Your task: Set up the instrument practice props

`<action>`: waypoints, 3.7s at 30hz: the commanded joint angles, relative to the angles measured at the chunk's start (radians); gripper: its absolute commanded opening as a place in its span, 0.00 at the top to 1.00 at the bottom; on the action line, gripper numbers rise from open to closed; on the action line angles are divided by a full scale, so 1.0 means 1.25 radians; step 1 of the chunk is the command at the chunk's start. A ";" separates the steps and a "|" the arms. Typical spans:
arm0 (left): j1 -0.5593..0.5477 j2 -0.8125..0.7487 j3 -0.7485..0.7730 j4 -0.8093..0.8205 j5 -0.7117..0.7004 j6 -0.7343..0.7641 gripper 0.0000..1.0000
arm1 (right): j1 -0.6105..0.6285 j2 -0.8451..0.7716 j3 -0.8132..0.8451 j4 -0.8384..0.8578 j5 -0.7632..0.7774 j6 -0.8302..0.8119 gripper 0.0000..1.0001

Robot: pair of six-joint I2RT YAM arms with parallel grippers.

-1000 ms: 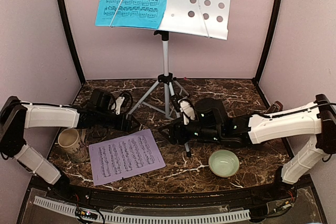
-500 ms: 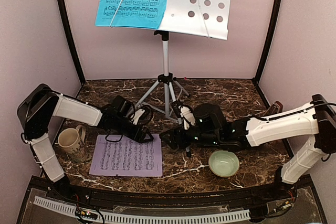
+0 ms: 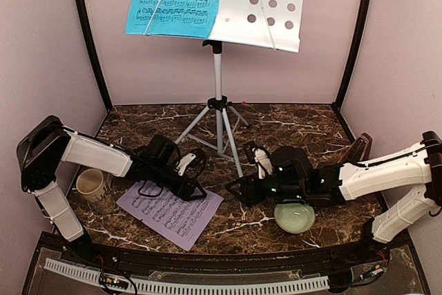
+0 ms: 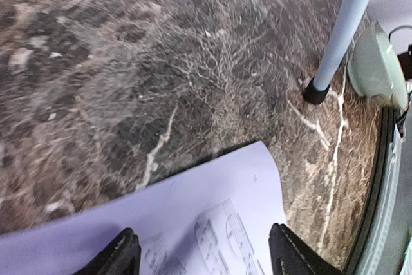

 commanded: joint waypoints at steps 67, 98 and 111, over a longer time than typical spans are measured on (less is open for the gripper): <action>0.072 -0.470 -0.144 -0.033 -0.214 -0.187 0.05 | 0.160 0.235 0.052 0.304 0.326 0.249 1.00; 0.131 -0.718 -0.237 0.083 0.023 -0.067 0.04 | 0.160 -0.396 0.087 -0.151 0.031 -0.450 1.00; 0.131 -0.618 -0.272 0.318 0.167 -0.123 0.05 | 0.160 -0.510 0.156 -0.236 0.026 -0.441 1.00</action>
